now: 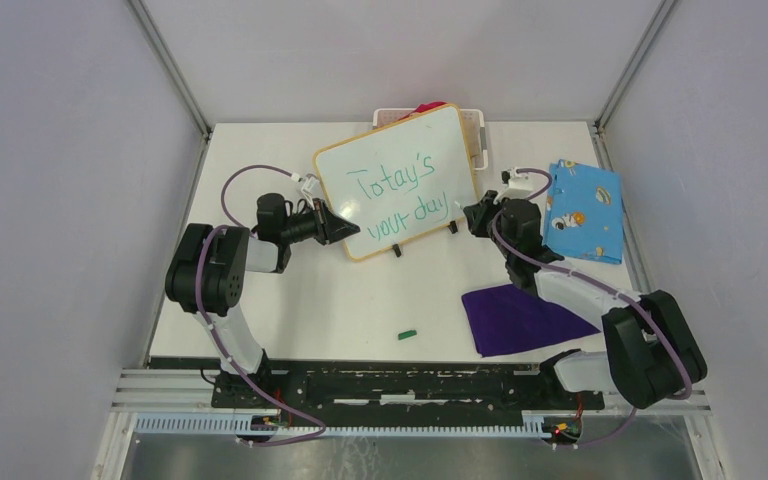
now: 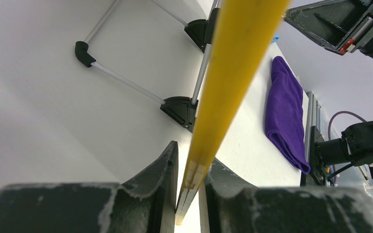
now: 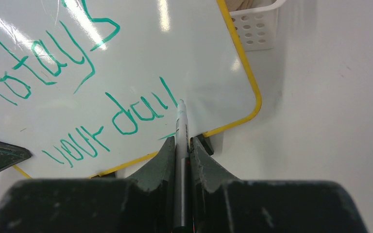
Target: Write a sentence on the whiteboard
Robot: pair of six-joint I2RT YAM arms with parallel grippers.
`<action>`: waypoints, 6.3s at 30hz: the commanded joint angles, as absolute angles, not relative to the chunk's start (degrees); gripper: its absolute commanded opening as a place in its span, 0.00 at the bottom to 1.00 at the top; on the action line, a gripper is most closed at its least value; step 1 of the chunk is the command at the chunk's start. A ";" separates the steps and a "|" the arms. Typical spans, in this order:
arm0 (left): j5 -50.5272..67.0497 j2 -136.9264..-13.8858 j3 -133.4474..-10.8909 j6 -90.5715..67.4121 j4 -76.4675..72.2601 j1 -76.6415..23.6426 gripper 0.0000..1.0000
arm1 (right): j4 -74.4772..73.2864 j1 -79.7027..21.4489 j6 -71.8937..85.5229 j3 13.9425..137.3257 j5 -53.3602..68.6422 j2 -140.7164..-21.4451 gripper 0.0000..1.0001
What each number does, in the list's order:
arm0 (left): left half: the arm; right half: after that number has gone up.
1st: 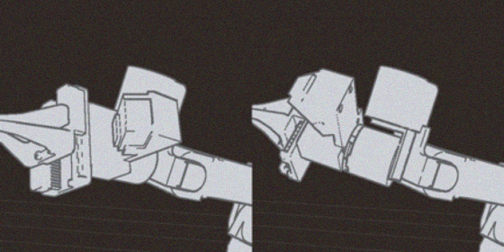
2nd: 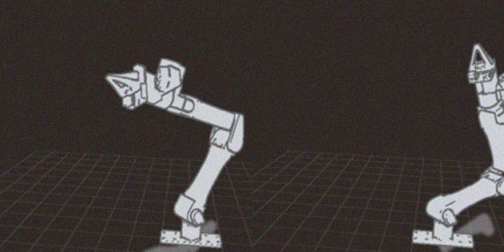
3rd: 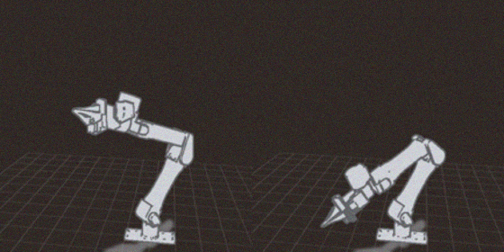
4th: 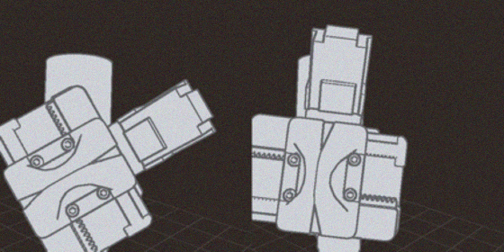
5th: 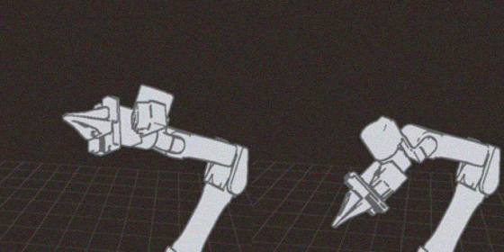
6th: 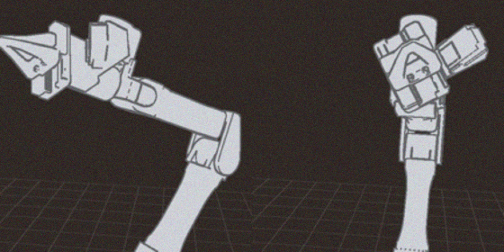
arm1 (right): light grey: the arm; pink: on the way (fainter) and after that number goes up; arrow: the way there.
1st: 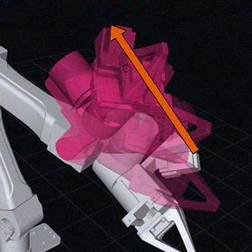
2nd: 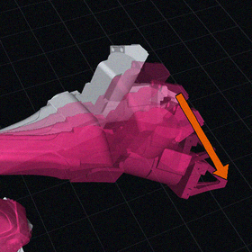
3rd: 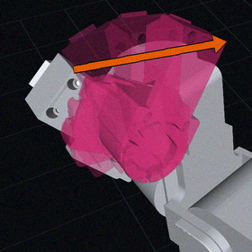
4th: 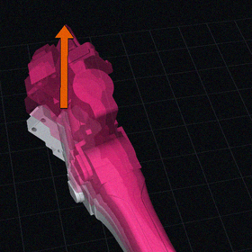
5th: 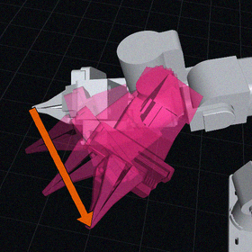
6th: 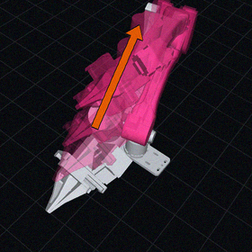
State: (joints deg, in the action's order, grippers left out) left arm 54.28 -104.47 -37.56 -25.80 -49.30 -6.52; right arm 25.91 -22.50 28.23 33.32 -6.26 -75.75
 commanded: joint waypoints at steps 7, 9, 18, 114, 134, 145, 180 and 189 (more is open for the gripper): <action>50.80 -105.69 -38.30 -21.20 -43.57 -7.56 0.26 | 27.62 -22.61 28.21 36.28 -8.72 -77.89 0.00; 50.80 -105.78 -38.24 -21.18 -43.50 -7.56 0.26 | 27.60 -22.60 28.06 36.55 -8.70 -77.98 0.00; 50.73 -105.68 -38.27 -21.17 -43.24 -7.56 0.26 | 27.34 -22.64 27.82 37.27 -8.67 -78.68 0.00; 50.63 -105.63 -38.42 -20.67 -42.62 -7.82 0.26 | 25.36 -22.20 30.93 36.43 -7.18 -73.57 0.00; 51.48 -105.08 -37.88 -21.04 -43.78 -7.78 0.36 | 5.86 -26.26 24.05 29.58 -5.02 -41.14 0.00; 52.81 -105.00 -36.72 -23.92 -47.51 -6.21 0.50 | -2.25 -26.21 19.68 23.66 -8.30 -29.07 0.00; 2.72 -49.68 -44.13 -26.37 18.14 -4.37 1.00 | -3.73 -29.00 15.30 27.68 -3.75 -31.88 0.00; 0.76 -46.20 -43.65 -19.15 26.77 -28.41 0.99 | -7.38 -29.02 12.20 23.24 -9.55 -28.69 0.00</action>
